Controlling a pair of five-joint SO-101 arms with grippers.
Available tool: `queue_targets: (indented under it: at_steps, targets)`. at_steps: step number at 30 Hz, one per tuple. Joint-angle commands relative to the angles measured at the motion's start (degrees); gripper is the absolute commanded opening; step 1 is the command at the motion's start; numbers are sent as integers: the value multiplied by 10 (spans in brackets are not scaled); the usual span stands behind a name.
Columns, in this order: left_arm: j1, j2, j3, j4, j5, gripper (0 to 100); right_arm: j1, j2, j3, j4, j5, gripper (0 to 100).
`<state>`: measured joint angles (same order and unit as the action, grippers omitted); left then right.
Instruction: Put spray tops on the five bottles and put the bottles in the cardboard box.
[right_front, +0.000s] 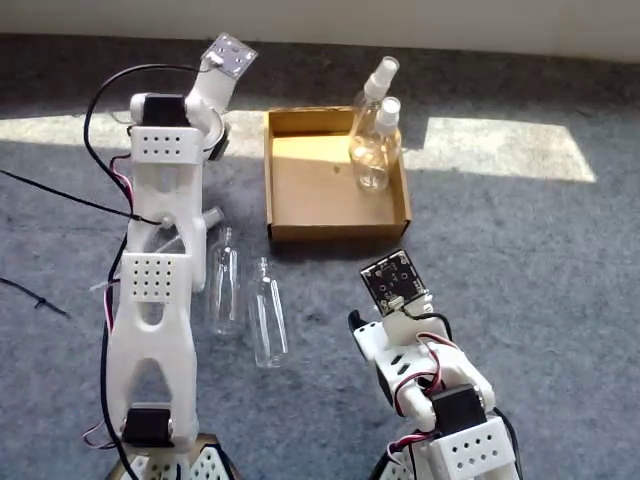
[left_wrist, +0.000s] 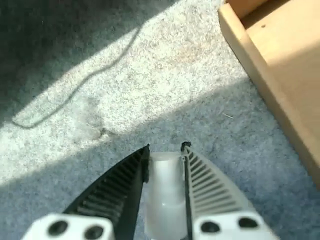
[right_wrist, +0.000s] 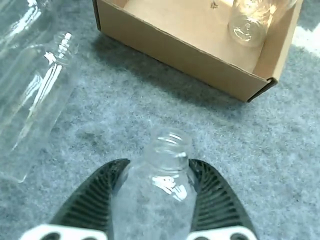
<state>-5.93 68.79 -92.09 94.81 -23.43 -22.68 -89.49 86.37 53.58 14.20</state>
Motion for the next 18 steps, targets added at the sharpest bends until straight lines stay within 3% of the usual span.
queue_targets:
  at_steps: [1,10,15,18]
  targets:
    - [-7,-150,-29,25,25,2,3,2,-2,-7,4,5]
    - [-7,-455,0,62,141,2,2,2,0,-61,4,5]
    - [0,-647,201,63,202,3,0,1,0,-63,4,5]
    - [36,-776,360,62,203,3,-29,1,-3,-65,7,5]
